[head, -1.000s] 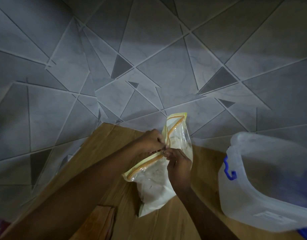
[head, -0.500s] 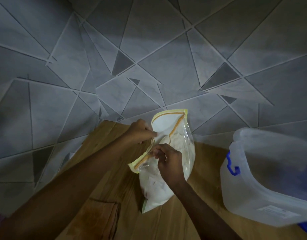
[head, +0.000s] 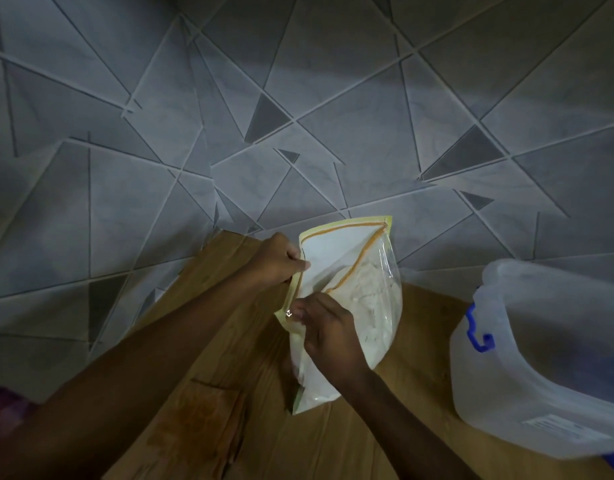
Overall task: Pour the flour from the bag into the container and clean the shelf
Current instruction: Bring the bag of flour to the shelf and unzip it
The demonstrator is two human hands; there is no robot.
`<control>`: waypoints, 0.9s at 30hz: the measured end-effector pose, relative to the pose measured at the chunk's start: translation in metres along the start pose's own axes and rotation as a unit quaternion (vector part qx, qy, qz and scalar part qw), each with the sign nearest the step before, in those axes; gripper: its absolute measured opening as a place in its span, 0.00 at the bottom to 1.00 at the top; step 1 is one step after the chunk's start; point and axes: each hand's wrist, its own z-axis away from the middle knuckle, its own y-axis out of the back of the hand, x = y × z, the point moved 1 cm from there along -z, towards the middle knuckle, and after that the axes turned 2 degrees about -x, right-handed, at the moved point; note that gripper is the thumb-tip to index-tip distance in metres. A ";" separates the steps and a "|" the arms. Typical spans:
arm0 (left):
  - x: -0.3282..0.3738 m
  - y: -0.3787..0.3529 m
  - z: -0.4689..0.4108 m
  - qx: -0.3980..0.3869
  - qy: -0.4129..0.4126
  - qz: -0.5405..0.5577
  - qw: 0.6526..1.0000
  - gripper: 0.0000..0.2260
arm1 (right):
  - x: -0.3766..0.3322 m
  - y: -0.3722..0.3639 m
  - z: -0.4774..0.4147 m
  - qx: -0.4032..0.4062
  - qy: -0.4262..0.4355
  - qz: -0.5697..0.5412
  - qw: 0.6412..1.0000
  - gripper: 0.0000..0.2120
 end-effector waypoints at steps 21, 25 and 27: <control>0.004 -0.003 0.090 -0.035 -0.058 -0.015 0.998 0.15 | 0.090 0.032 -0.122 -0.323 -0.001 0.264 0.909 0.53; 0.008 -0.005 0.098 -0.035 -0.057 -0.057 0.996 0.18 | 0.087 0.021 -0.143 -0.362 0.041 0.255 0.896 0.45; 0.010 -0.004 0.102 -0.046 -0.036 -0.071 0.996 0.09 | 0.088 0.018 -0.148 -0.324 0.033 0.235 0.916 0.32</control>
